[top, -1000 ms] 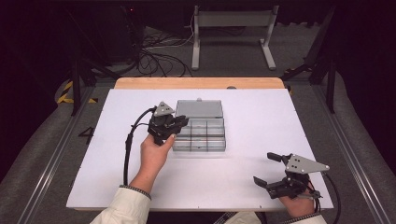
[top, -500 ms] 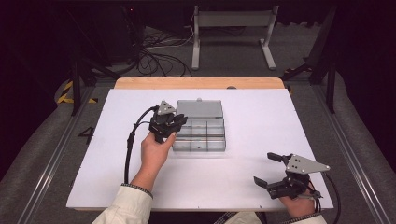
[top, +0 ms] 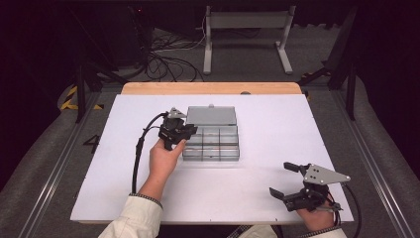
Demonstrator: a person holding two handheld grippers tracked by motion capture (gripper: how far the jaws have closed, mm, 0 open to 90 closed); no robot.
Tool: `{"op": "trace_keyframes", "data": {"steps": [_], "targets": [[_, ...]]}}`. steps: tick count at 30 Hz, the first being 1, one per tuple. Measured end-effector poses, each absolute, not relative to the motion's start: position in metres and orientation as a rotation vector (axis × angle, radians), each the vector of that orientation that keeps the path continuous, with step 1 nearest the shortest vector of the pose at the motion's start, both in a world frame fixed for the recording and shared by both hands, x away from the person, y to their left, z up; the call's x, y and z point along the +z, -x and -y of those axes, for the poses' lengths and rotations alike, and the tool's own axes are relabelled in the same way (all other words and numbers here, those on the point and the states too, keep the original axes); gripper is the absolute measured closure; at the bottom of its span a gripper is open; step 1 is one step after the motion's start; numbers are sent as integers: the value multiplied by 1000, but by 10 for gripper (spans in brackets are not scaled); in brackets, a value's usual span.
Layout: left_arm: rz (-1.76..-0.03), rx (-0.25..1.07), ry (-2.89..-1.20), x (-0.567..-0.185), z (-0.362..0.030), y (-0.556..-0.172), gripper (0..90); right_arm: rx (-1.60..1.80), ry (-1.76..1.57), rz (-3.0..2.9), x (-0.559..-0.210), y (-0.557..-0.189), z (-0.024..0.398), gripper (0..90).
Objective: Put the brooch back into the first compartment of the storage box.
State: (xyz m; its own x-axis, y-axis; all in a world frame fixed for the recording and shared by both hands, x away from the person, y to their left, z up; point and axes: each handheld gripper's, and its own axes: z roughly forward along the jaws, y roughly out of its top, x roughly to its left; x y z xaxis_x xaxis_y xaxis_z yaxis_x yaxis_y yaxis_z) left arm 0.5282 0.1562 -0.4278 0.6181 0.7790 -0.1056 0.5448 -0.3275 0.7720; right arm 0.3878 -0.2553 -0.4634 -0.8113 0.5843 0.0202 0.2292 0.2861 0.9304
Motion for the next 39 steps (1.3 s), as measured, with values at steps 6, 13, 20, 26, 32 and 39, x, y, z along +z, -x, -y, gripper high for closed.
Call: {"op": "trace_keyframes", "data": {"steps": [6,13,20,26,32,39], "targets": [[-1080,335,-2030,-432,-156,-533,777,1534,-739,-2236,-463,-388,255,23],[-1116,318,-2029,-435,-153,-536,777,1532,-740,-2239,-464,-388,255,24],[-1145,329,-2068,-440,-152,-538,776,1535,-738,-2239,-464,-388,255,24],[-1144,346,-2093,-442,-151,-539,775,1531,-739,-2240,-464,-388,255,25],[-1165,305,-2099,-445,-149,-541,775,1529,-739,-2240,-464,-388,255,25],[-1172,295,-2143,-449,-147,-543,774,1529,-737,-2241,-464,-388,255,25]]}}
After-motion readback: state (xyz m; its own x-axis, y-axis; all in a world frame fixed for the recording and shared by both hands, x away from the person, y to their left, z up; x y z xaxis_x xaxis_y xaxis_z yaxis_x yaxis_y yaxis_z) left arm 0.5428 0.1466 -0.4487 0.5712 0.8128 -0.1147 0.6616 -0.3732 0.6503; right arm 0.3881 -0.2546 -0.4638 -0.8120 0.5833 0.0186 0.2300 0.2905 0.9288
